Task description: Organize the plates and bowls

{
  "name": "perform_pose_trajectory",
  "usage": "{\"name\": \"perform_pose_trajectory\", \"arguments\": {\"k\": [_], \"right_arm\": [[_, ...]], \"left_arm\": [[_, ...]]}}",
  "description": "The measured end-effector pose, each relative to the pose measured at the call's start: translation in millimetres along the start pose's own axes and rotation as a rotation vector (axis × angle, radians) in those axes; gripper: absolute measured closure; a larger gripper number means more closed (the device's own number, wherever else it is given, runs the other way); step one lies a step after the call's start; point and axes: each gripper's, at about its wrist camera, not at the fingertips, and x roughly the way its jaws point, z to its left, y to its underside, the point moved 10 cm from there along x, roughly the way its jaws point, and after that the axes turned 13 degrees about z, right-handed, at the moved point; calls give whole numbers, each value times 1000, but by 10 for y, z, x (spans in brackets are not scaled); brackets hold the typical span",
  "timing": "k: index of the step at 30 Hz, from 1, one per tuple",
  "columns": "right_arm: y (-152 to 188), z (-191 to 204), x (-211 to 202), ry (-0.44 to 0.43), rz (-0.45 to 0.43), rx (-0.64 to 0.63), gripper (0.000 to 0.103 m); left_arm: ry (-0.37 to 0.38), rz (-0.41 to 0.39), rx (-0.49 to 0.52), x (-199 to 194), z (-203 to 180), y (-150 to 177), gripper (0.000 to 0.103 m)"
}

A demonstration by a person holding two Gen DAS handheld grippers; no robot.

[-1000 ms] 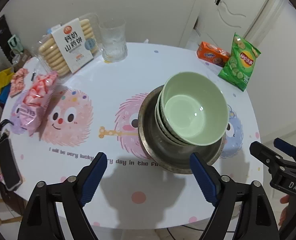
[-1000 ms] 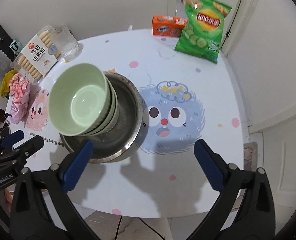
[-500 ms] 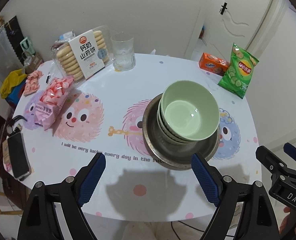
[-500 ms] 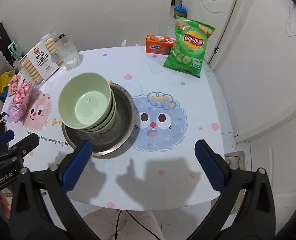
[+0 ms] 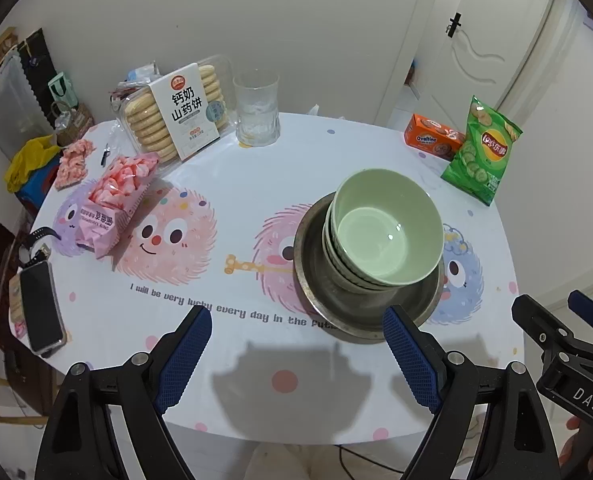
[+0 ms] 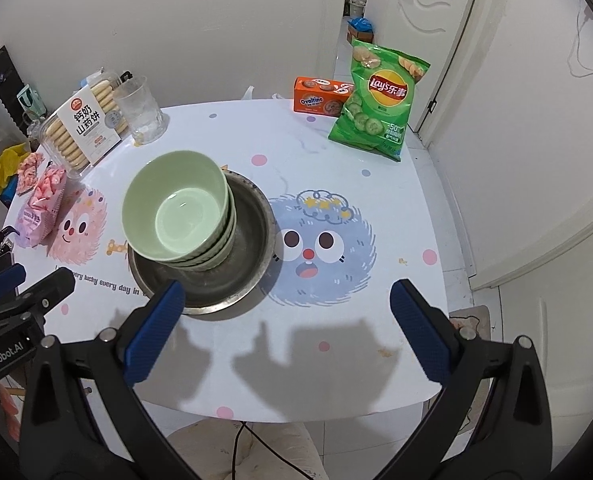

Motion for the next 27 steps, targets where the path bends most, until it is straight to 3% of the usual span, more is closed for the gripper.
{"name": "perform_pose_trajectory", "arguments": {"k": [27], "right_arm": [[24, 98, 56, -10, 16, -14, 1]], "left_arm": [[2, 12, 16, 41, 33, 2, 13]]}}
